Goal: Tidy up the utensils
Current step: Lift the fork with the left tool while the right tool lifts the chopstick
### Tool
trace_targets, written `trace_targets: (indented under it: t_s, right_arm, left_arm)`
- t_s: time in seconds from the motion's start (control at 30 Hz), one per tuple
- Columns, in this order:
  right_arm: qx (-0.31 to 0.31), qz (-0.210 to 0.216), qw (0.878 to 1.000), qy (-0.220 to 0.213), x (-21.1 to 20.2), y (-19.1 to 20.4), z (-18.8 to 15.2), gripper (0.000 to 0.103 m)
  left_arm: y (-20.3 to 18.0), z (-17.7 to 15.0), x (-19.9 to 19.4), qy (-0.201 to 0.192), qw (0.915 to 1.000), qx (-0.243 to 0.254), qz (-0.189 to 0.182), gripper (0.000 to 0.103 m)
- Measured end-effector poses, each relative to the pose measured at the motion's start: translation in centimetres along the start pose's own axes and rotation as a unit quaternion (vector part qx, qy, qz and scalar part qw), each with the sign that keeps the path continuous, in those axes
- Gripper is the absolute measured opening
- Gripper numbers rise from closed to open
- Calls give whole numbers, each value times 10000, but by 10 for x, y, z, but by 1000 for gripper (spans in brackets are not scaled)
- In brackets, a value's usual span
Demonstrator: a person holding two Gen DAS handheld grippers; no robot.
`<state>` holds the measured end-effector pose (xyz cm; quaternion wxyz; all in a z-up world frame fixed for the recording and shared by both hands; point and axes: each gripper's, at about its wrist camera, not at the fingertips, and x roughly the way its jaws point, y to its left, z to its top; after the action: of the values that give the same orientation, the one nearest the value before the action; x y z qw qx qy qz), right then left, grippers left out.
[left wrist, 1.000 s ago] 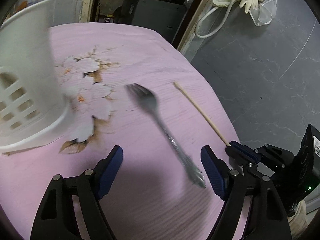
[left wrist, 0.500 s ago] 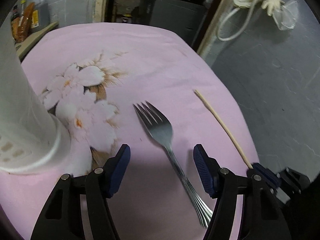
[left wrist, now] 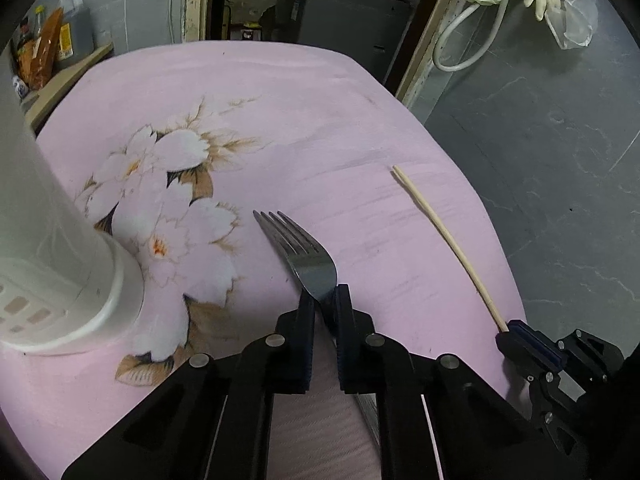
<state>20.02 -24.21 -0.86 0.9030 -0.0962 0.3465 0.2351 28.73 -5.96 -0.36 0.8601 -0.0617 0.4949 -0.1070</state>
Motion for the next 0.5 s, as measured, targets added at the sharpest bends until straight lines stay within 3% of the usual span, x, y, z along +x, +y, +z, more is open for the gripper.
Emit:
trace_targets:
  t_s: [0.17, 0.5]
  right_arm:
    - [-17, 1, 9999, 111, -7, 3, -6, 2]
    - [89, 353, 9984, 440, -10, 1, -7, 5]
  left_arm:
    - [8, -11, -12, 83, 9998, 149, -67, 6]
    - [22, -38, -42, 368, 9966, 494, -550, 7]
